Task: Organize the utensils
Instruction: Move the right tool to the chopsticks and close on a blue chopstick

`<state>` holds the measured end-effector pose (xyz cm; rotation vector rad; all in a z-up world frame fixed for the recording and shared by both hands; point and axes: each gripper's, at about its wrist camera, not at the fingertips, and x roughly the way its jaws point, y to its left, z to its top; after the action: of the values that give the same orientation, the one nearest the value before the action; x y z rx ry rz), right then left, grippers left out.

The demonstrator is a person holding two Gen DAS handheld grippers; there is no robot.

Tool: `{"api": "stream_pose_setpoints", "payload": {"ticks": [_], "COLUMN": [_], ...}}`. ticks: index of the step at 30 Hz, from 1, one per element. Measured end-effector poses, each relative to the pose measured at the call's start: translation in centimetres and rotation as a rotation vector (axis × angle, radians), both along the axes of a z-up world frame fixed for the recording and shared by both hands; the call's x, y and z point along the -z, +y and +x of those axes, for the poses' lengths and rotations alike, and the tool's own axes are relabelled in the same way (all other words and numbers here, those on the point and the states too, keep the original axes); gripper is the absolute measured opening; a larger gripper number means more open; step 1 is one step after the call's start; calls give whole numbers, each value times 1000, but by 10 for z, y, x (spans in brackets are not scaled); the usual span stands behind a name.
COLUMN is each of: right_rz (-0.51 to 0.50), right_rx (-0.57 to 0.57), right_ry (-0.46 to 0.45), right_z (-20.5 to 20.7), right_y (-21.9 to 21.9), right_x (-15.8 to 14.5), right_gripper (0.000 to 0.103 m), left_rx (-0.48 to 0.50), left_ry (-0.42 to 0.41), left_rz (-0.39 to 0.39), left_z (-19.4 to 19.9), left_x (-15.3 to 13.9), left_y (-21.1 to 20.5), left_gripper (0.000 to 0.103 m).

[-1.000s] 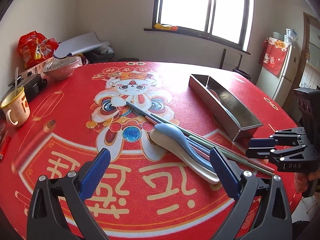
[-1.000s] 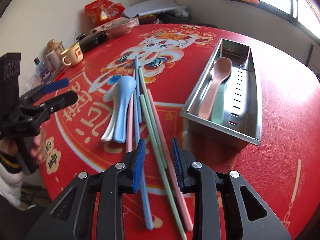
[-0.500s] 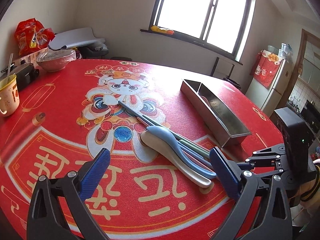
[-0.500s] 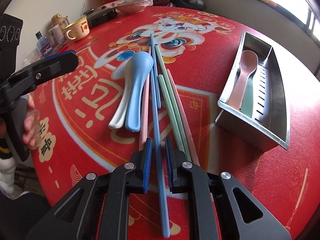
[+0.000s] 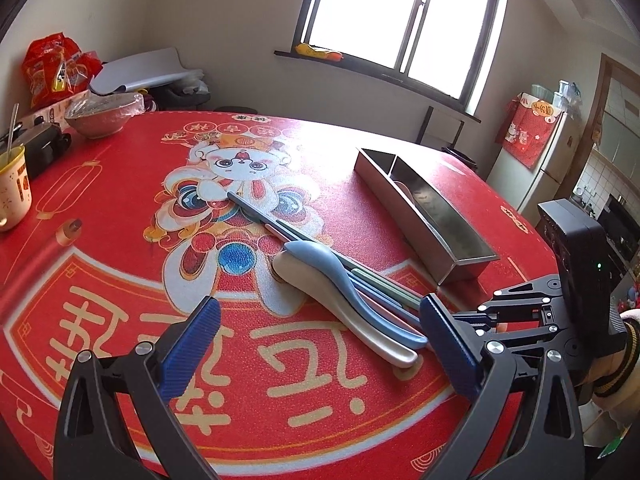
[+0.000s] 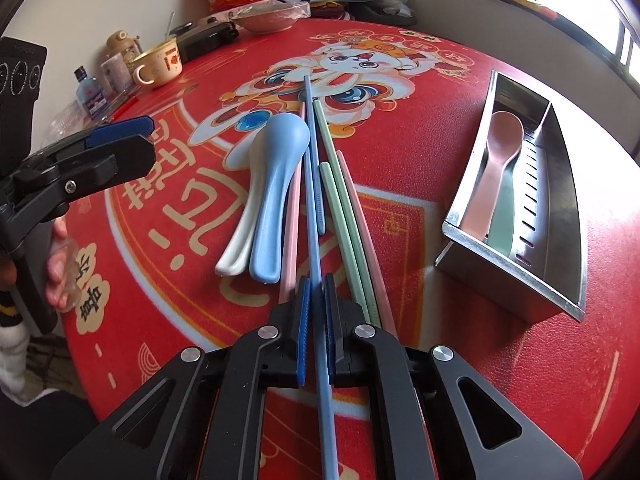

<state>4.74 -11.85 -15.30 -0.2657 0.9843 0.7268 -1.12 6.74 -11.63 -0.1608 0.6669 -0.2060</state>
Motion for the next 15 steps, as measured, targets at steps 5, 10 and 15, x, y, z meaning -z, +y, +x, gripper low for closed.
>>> {"api": "stream_pose_setpoints", "payload": {"ticks": [5,10,15], "right_rz": [95,181,230], "right_rx": [27,67,98], "right_ry": [-8,-33,-43], "right_z": [-3,-1,5], "right_y": [-9,-23,-35], "right_x": [-6,-19,-25], "right_gripper": [6,6,6], "left_rx": [-14,-18,-8], "left_ry": [7,32,48], "left_rz": [1,-4,9], "left_z": [1,5,8], "left_x": [0,3,5], "left_y": [1,1,-6], "left_gripper": [96,89,85]}}
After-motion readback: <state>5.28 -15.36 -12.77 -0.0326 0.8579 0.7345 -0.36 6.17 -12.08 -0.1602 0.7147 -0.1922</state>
